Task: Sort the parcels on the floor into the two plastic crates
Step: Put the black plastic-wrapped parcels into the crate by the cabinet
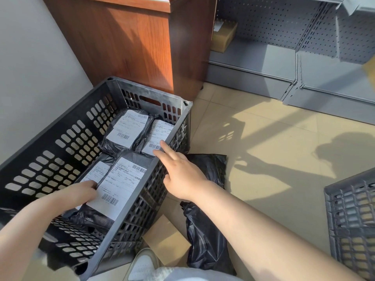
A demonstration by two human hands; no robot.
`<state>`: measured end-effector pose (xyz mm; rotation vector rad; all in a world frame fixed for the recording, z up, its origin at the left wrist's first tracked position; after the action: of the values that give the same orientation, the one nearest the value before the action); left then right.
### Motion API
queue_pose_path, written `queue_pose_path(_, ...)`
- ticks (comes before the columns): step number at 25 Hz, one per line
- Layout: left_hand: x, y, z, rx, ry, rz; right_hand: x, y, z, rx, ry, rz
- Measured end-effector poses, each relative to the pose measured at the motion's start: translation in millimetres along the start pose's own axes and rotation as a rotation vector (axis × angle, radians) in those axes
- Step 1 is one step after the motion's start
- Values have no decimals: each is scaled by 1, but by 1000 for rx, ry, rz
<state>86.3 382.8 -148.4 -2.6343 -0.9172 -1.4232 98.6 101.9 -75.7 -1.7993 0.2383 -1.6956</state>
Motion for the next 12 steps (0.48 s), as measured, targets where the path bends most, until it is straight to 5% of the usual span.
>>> queue_pose_path(5,-7,49,0,-177,200,-300,1,0,-1,0,1,-1)
queue_pose_path(12,-23,57,-1,-329,180,-169,0,0,-1,-2,-7,1)
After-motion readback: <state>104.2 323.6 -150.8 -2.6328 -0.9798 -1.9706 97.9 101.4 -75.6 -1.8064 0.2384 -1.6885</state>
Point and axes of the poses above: each hand's wrist, its own z-axis towards the middle knuckle, its own x-axis out of the back of the hand, y = z × x, the point moved 8 cm from there along z, towards the middle knuckle, and after that the axes turned 14 degrees about y, right-handed, at the moved point
